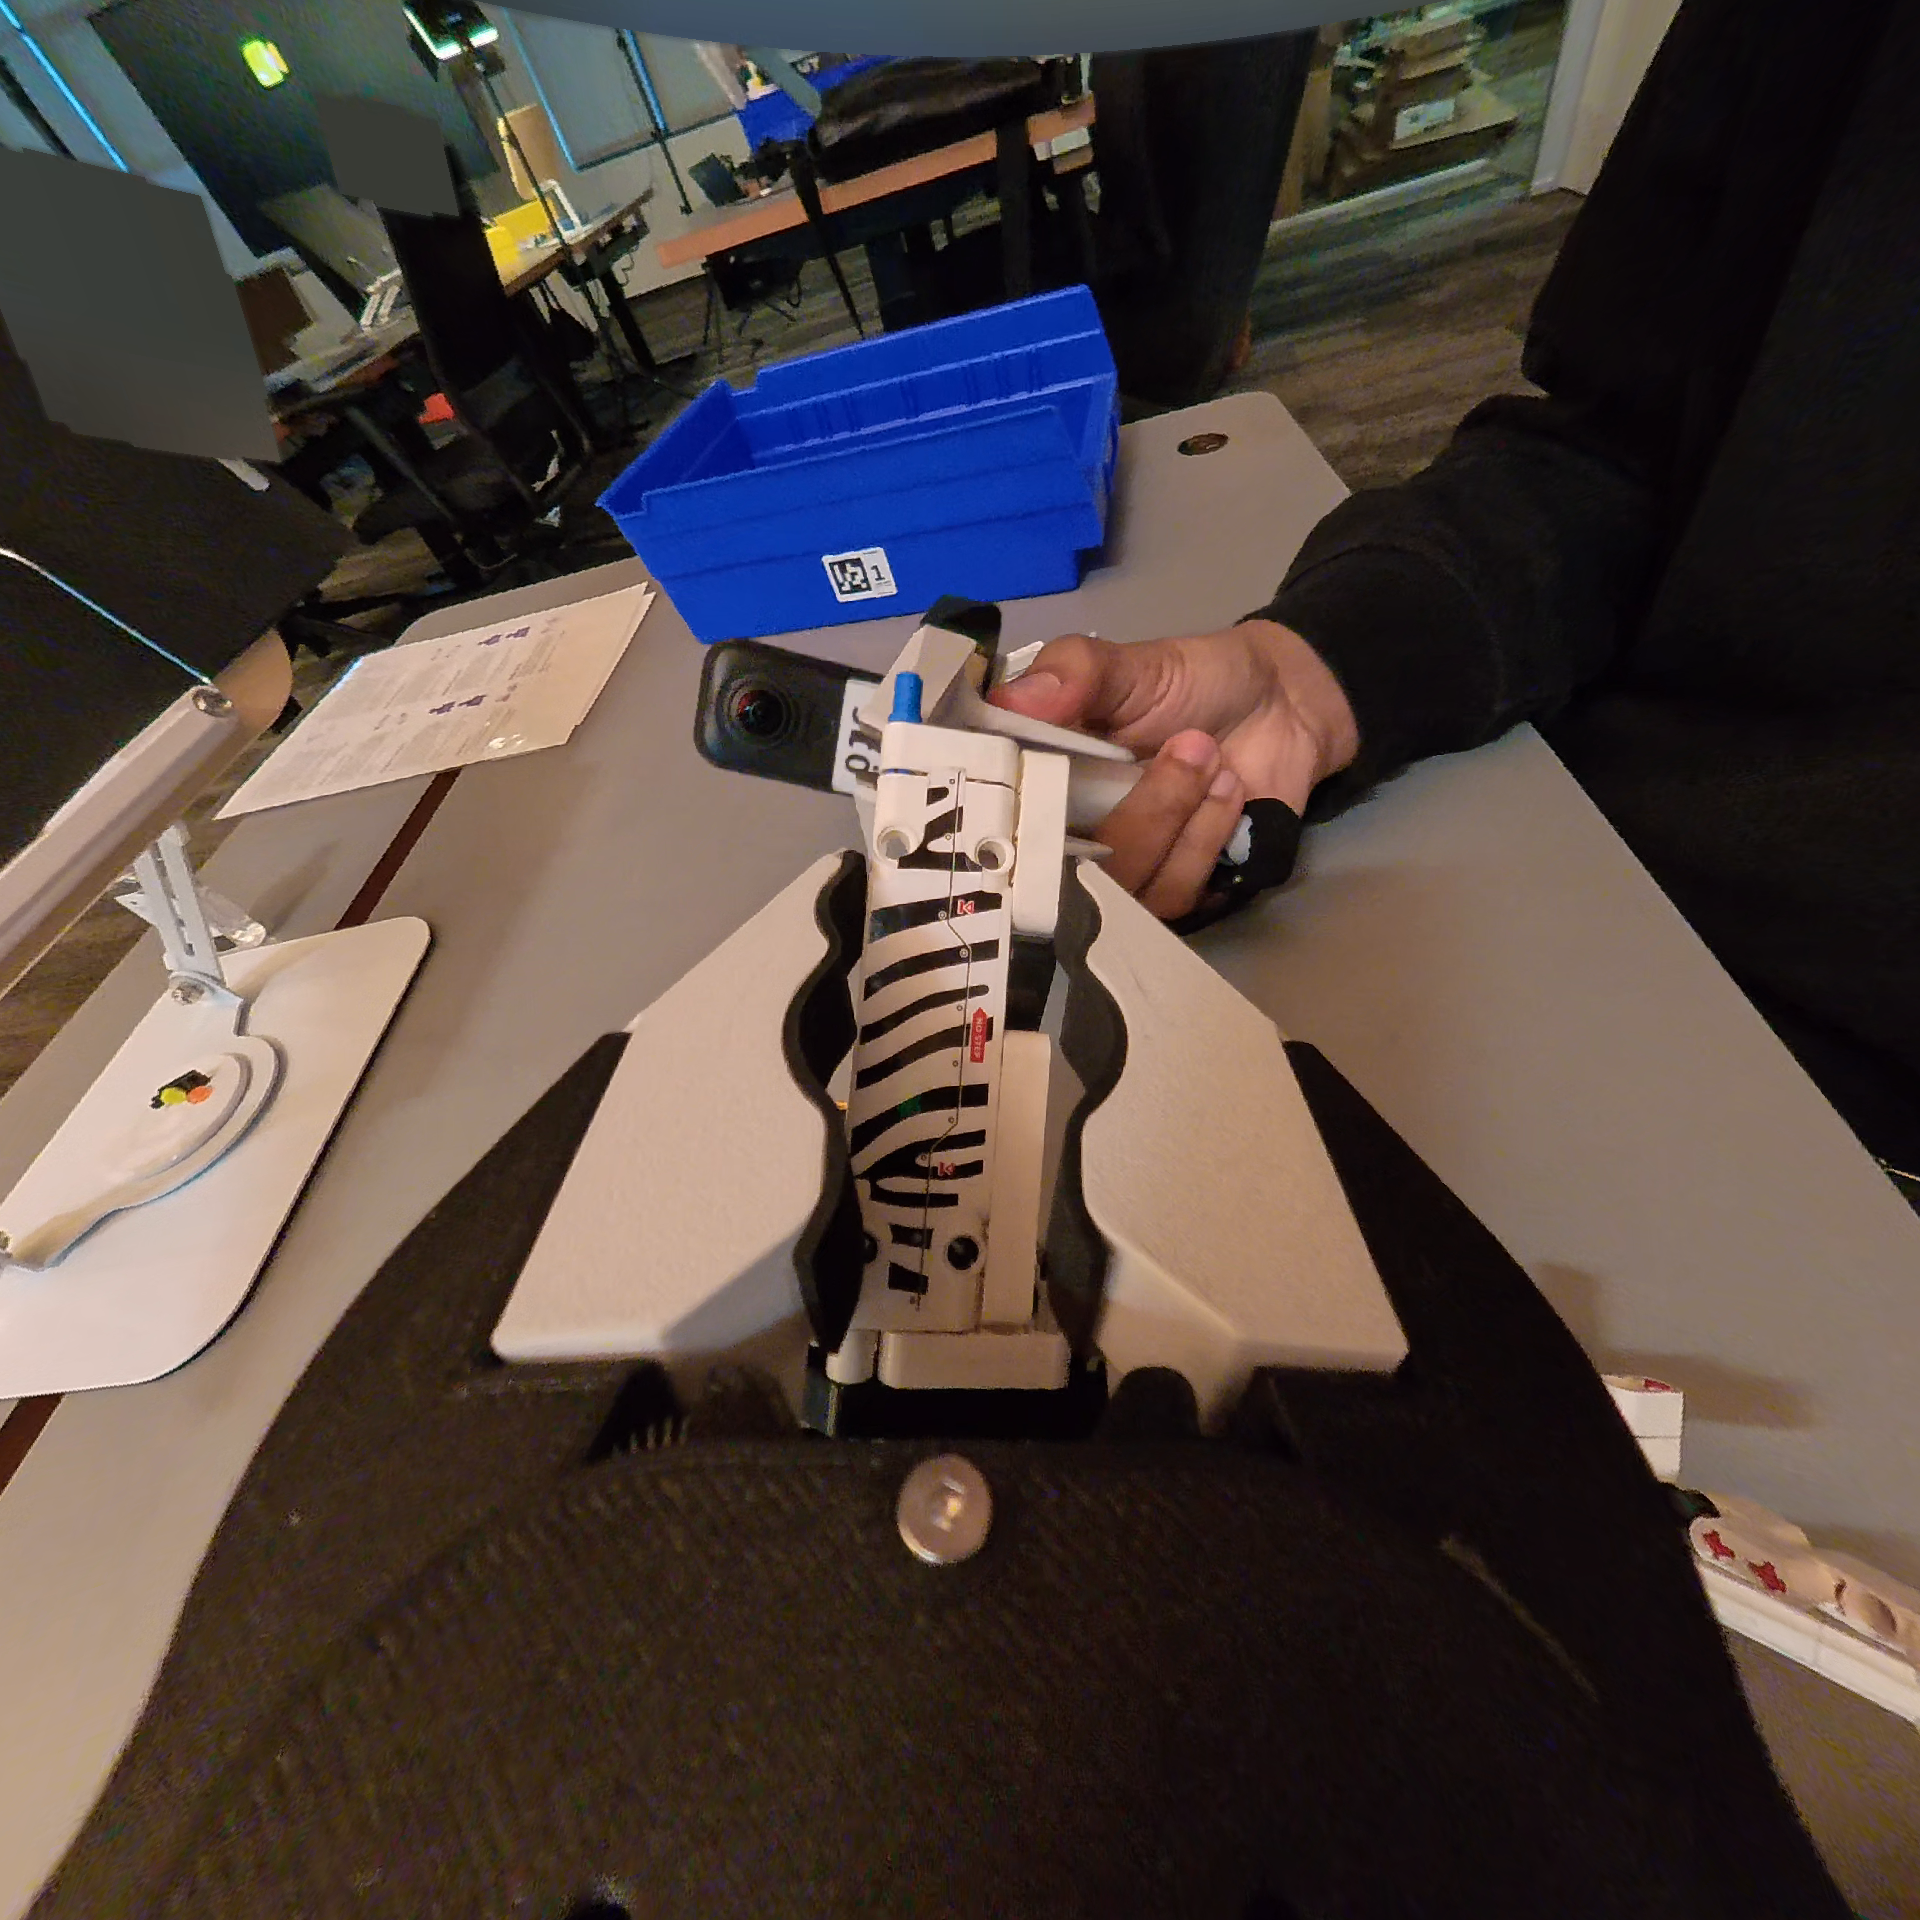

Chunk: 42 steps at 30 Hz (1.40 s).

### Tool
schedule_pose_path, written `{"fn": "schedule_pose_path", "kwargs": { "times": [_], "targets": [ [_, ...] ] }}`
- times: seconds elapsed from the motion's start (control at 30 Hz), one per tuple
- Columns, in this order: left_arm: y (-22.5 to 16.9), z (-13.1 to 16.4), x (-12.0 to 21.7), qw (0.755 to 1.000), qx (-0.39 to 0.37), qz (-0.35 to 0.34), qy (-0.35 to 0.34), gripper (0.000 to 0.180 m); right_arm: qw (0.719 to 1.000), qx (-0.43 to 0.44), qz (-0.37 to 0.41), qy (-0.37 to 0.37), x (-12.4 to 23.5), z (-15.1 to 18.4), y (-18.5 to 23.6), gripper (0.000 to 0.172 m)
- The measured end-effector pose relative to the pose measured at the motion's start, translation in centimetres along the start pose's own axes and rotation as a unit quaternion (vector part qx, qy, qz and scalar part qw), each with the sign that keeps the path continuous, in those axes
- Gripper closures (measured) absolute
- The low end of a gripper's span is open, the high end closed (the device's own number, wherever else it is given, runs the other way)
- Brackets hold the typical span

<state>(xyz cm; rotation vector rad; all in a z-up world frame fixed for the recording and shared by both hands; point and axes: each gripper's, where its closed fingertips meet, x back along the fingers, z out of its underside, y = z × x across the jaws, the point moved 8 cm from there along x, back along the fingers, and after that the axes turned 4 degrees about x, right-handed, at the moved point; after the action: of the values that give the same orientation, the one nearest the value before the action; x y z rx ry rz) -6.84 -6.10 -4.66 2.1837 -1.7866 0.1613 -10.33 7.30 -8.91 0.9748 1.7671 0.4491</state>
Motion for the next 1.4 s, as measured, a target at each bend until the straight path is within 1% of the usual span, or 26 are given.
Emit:
{"fn": "schedule_pose_path", "kwargs": {
  "times": [0.13, 0.17, 0.2, 0.23, 0.27, 0.3, 0.37, 0.47, 0.57, 0.67, 0.73, 0.8, 0.87, 0.97, 1.03, 1.1, 1.27, 1.33, 1.37, 1.4],
  "targets": [
    [0.2, 0.0, 0.0, 1.000, 0.004, -0.008, -0.002, 0.145, 0.998, 0.047, 0.037, -0.004, 0.1, -0.4, 0.4, 0.172],
    [0.2, 0.0, 0.0, 1.000, 0.004, -0.007, -0.002, 0.145, 0.998, 0.051, 0.037, -0.030, 0.5, -0.7, 0.6, 0.172],
    [-0.3, 0.0, 0.2, 1.000, -0.002, 0.025, -0.006, 0.145, 0.995, 0.042, 0.028, -0.086, 1.6, -1.9, 0.8, 0.172],
    [-0.6, -0.1, 0.3, 0.999, 0.000, 0.032, -0.006, 0.146, 0.990, 0.049, 0.036, -0.126, 3.2, -3.2, 1.1, 0.172],
    [-0.3, -0.1, 0.4, 1.000, -0.003, 0.011, 0.005, 0.145, 0.986, 0.083, 0.070, -0.127, 4.2, -3.9, 1.6, 0.172],
    [-0.1, 0.0, 0.4, 1.000, -0.011, -0.003, 0.003, 0.145, 0.983, 0.115, 0.095, -0.103, 4.4, -3.9, 2.0, 0.172],
    [0.0, 0.0, 0.3, 1.000, -0.002, 0.002, -0.006, 0.146, 0.982, 0.137, 0.110, -0.071, 3.8, -3.4, 2.3, 0.172],
    [0.1, 0.1, 0.5, 1.000, 0.002, 0.003, -0.015, 0.146, 0.990, 0.111, 0.073, -0.049, 2.6, -2.9, 1.9, 0.172],
    [0.1, 0.1, 0.5, 1.000, 0.004, 0.004, -0.015, 0.146, 0.990, 0.113, 0.083, -0.011, 2.0, -1.8, 1.1, 0.172],
    [0.1, 0.1, 0.5, 1.000, 0.002, 0.003, -0.013, 0.145, 0.990, 0.118, 0.078, 0.004, 1.5, -1.4, 1.0, 0.164],
    [0.1, 0.1, 0.5, 1.000, 0.003, 0.002, -0.014, 0.145, 0.986, 0.139, 0.086, 0.009, 1.4, -1.5, 1.2, 0.159],
    [0.1, 0.1, 0.5, 1.000, 0.003, 0.001, -0.014, 0.145, 0.978, 0.184, 0.098, 0.011, 1.4, -1.5, 1.8, 0.155],
    [0.2, 0.1, 0.4, 1.000, 0.001, -0.005, -0.012, 0.145, 0.960, 0.253, 0.118, 0.026, 1.1, -1.4, 2.8, 0.151],
    [0.3, 0.1, 0.1, 1.000, -0.002, -0.017, -0.008, 0.145, 0.923, 0.349, 0.151, 0.064, 0.4, -1.0, 3.9, 0.151],
    [0.3, 0.1, 0.0, 1.000, -0.005, -0.022, -0.005, 0.145, 0.903, 0.387, 0.170, 0.070, 0.3, -0.9, 4.3, 0.158],
    [0.3, 0.1, -0.2, 1.000, -0.008, -0.027, 0.001, 0.145, 0.893, 0.409, 0.177, 0.062, 0.5, -1.1, 4.6, 0.160],
    [0.1, 0.0, -1.0, 0.999, -0.019, -0.044, 0.024, 0.145, 0.890, 0.410, 0.181, 0.082, 0.4, -1.0, 4.3, 0.154],
    [0.1, 0.0, -1.3, 0.998, -0.023, -0.050, 0.033, 0.145, 0.886, 0.415, 0.186, 0.090, 0.3, -0.9, 4.2, 0.158],
    [0.1, -0.1, -1.4, 0.998, -0.025, -0.053, 0.036, 0.144, 0.882, 0.420, 0.191, 0.094, 0.3, -0.8, 4.1, 0.165],
    [0.1, 0.0, -1.5, 0.997, -0.027, -0.056, 0.040, 0.144, 0.879, 0.425, 0.195, 0.095, 0.3, -0.8, 4.2, 0.166]
  ]
}}
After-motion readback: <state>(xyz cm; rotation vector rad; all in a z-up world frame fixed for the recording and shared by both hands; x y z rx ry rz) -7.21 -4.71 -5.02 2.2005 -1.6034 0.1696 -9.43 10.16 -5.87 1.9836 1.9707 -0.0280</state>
